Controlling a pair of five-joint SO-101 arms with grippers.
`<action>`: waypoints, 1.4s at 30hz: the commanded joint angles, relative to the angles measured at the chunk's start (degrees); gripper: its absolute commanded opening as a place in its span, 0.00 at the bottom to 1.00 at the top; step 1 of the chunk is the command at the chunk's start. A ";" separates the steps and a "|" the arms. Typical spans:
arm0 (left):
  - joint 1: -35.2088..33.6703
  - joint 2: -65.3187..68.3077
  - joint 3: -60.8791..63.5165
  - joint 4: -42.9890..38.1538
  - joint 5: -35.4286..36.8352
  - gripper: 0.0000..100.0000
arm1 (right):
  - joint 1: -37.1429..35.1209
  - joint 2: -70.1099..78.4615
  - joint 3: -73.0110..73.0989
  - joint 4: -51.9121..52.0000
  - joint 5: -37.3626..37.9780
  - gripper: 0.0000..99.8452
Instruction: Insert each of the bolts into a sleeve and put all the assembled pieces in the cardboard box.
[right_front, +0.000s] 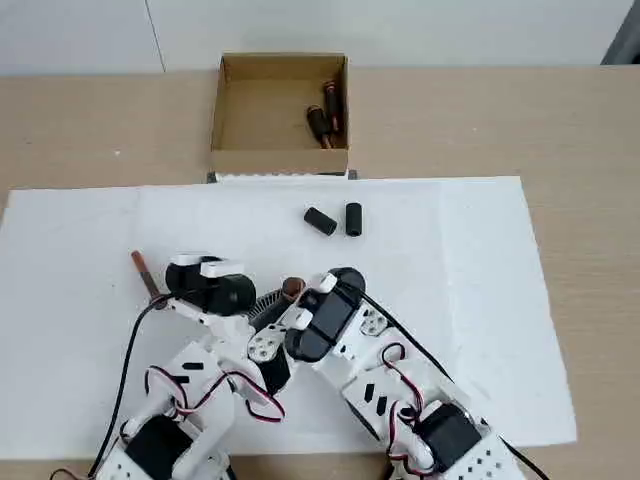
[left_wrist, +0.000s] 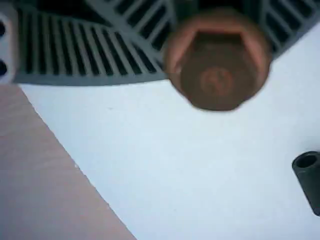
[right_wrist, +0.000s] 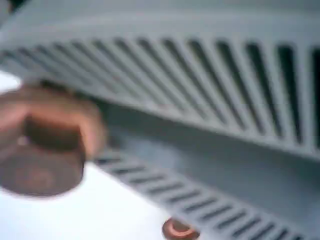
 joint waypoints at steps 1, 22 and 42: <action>2.37 -0.26 0.48 2.02 -2.20 0.02 | -0.22 -0.66 -4.31 -1.54 0.62 0.00; -6.95 -0.18 -8.84 5.54 -12.66 0.20 | 0.04 -0.66 -3.78 -1.54 0.44 0.00; -28.75 -0.26 -8.40 10.46 -23.74 0.01 | 13.14 -0.13 -6.95 10.77 -19.69 0.00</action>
